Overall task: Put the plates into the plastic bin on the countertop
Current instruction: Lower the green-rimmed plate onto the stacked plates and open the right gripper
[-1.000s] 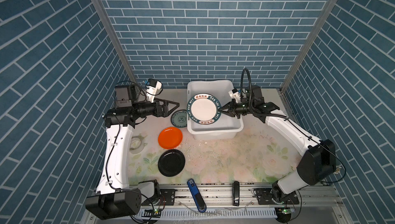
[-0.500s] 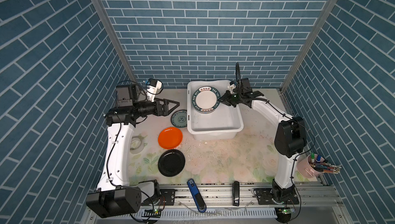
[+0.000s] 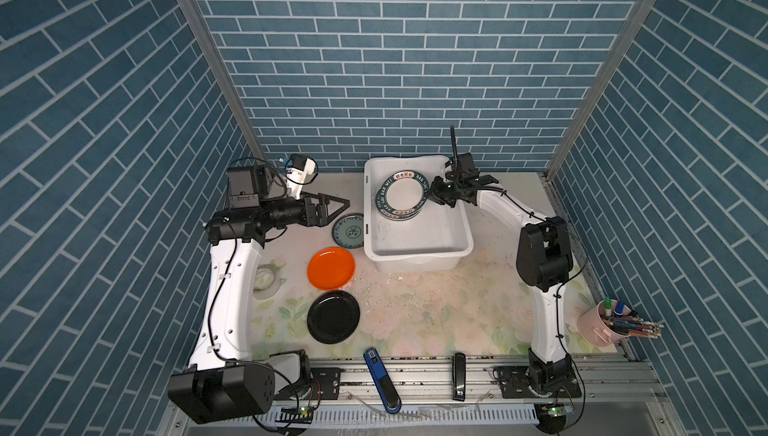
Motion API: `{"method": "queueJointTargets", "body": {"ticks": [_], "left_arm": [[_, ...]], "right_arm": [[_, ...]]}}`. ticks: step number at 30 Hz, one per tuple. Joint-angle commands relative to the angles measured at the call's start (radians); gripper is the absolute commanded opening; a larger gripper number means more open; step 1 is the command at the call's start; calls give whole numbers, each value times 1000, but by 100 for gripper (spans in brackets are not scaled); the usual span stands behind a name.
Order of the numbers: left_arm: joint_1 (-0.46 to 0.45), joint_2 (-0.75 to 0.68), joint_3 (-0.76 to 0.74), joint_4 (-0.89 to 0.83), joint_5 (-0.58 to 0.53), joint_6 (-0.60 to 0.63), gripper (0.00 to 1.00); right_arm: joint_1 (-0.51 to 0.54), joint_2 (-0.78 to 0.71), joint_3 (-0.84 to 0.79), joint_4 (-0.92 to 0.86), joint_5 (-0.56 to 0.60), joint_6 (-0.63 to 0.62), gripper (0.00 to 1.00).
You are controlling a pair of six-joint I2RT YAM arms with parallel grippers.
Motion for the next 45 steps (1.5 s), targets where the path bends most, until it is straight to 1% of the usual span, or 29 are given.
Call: {"method": "queueJointTargets", "body": {"ticks": [1,4,12,32,45], "left_arm": [[4,-7,-10,16,21,-1,98],[4,-7,-13,21,23,-6,98],[4,-18,-15,27,26,-8,98],[4,-30,-18,27,35,-3,98],[4,-28,-15,29,38,-6,98]], "right_arm": [[4,39,53,24,28,50,0],[6,65,57,45,23,80,0],[8,105,69,64,37,115,0],[22,197,197,-5,33,128,1],[23,221,209,-13,32,138,6]]}}
